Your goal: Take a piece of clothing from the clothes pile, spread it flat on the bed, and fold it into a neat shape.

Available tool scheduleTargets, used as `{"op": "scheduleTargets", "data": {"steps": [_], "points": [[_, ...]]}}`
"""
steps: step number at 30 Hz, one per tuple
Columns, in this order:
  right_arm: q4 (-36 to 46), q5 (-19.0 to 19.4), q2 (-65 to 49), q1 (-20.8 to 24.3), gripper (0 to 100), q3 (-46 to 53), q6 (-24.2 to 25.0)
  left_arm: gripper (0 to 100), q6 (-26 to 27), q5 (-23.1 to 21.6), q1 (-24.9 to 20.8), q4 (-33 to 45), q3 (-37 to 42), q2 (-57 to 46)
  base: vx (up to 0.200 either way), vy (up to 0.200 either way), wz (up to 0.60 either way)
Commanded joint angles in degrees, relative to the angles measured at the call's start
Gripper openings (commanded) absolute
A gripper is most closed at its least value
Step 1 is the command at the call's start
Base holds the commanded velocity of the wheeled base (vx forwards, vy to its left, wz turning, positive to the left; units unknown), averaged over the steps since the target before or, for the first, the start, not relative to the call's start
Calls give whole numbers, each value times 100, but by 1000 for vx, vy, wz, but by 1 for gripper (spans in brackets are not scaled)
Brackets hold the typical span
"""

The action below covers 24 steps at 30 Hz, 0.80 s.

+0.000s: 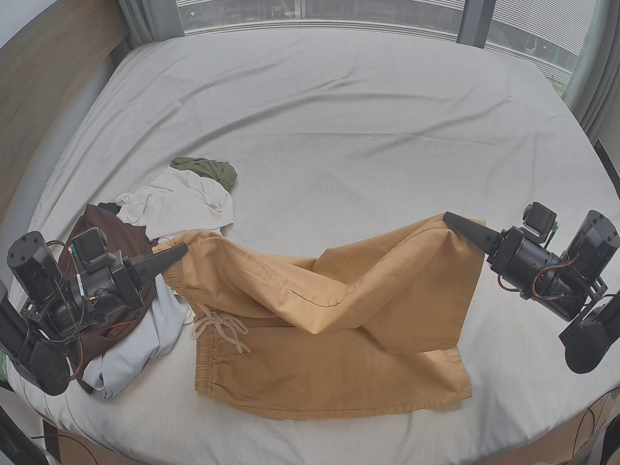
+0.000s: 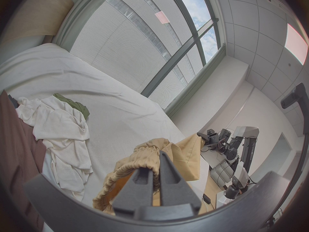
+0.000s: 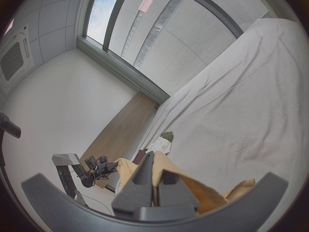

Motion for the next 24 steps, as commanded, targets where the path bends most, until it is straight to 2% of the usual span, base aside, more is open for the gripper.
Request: {"op": "scheduleTargets", "data": {"steps": [1, 11, 24], "points": [[-5, 3, 102, -206, 0, -93, 9, 0, -3, -1, 55, -14, -31, 60, 0, 0, 0], [-5, 20, 49, -496, 0, -216, 27, 0, -3, 8, 284, -14, -198, 86, 0, 0, 0], [-5, 38, -38, -822, 0, -357, 106, 0, -29, 8, 328, -14, -304, 60, 0, 0, 0]]}}
